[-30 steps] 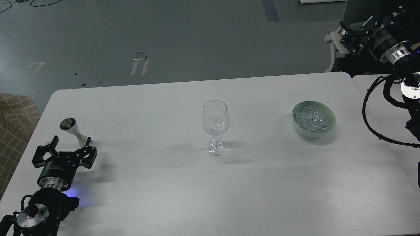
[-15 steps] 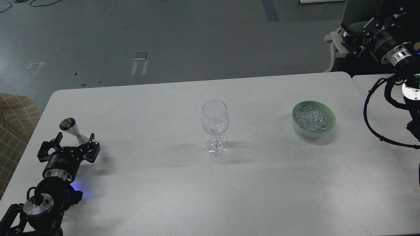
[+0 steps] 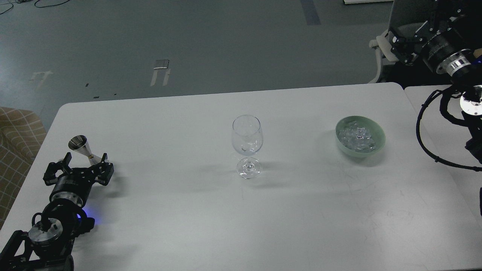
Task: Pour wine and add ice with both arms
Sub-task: 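Close the left gripper around the metal jigger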
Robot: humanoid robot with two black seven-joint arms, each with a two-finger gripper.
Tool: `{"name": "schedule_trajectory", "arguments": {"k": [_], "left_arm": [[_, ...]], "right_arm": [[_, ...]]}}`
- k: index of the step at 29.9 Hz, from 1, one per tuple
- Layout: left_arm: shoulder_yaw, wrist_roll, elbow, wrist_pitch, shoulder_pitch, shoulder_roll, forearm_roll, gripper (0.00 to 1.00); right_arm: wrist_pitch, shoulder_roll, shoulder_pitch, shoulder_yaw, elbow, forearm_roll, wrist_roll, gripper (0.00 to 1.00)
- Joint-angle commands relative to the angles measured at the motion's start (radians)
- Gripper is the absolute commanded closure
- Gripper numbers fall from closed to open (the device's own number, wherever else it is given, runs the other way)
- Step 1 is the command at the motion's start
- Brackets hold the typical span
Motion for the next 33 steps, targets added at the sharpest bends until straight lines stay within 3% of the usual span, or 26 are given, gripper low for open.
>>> {"name": "schedule_trajectory", "arguments": {"k": [1,9,16,33], "left_arm": [[0.001,0.001,0.004,0.0,-0.002,0.002,0.0,0.02],[0.002,0.0,0.042,0.002,-0.024,0.002,0.002,0.04],[0.016,-0.007,0.071,-0.003,-0.042,0.002,0.002,0.11],[0.044,-0.016,0.117,-0.006,-0.093,0.004,0.002,0.14]], "right_arm": [[0.0,0.002,0.0,0.0,0.0,0.0,0.0,0.0],[0.0,-0.001,0.0,0.0,0.002,0.0,0.0,0.0],[0.0,0.002,0.0,0.0,0.0,0.0,0.0,0.0],[0.0,-0.004,-0.002,0.0,0.012,0.0,0.0,0.0]]}}
